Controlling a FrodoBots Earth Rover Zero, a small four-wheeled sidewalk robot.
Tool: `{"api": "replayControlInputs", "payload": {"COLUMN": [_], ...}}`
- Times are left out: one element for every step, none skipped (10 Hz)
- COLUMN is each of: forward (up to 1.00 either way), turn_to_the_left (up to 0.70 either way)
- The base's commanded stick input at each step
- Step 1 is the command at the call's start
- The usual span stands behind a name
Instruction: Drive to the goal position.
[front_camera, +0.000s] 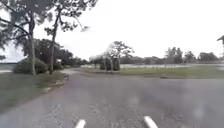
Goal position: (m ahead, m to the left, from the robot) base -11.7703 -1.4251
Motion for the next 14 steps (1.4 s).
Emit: {"api": "replayControlInputs", "payload": {"forward": [0.00,0.00,0.00,0.00,0.00,0.00,0.00,0.00,0.00,0.00,0.00,0.00,0.00,0.00], "turn_to_the_left": [0.65,0.65,0.65,0.65,0.65,0.65,0.65,0.65,0.65,0.65,0.65,0.65,0.65,0.65]}}
